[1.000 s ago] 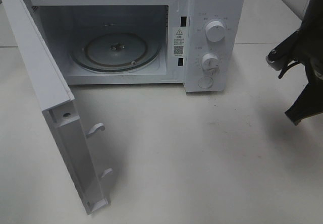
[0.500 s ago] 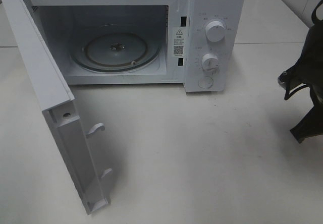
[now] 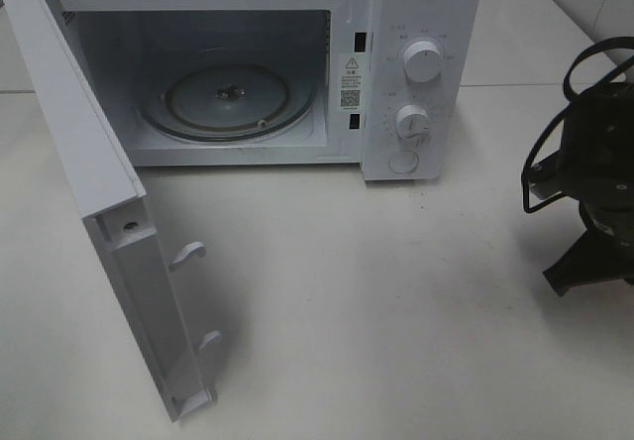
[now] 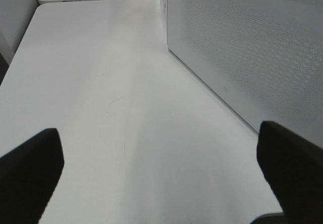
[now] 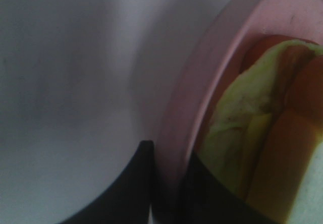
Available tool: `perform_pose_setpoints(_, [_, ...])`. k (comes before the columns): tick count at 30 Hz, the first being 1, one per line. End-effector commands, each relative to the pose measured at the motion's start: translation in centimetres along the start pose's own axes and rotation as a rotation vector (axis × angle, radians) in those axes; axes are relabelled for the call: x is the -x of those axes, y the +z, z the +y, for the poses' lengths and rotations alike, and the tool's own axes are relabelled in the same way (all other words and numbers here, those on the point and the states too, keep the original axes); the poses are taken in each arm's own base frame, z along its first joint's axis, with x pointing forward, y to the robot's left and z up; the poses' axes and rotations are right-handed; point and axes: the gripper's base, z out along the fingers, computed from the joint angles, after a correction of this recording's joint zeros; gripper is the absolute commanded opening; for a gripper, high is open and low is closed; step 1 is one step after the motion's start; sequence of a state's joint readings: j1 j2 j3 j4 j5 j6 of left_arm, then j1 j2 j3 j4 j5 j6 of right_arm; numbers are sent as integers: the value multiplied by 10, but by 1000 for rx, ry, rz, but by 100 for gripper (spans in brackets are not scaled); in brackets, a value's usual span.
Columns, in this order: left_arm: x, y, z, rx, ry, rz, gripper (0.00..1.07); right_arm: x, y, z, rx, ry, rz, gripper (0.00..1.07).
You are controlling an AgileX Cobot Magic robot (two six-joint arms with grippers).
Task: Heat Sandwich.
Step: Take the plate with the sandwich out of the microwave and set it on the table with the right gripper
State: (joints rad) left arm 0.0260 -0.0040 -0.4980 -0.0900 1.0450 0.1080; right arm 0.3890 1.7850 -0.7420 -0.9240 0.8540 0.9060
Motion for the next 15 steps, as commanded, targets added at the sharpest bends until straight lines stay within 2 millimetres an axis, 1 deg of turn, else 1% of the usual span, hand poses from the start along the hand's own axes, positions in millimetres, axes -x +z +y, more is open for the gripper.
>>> perform_pose_setpoints(1, [-1,-3,-1,2,-4,-41,100,0,7,0,-41,-15,4,0])
perform_pose_setpoints(10, [-1,-3,-1,2,-4,-41,100,3,20,13,-46,-35,1,1])
perform_pose_setpoints(12, [-1,-3,-1,2,-4,-41,100,4,26,18,-40,-39,4,1])
perform_pose_setpoints(15, [-1,-3,-1,2,-4,-41,100,5,28,22,-28,-46,-1,1])
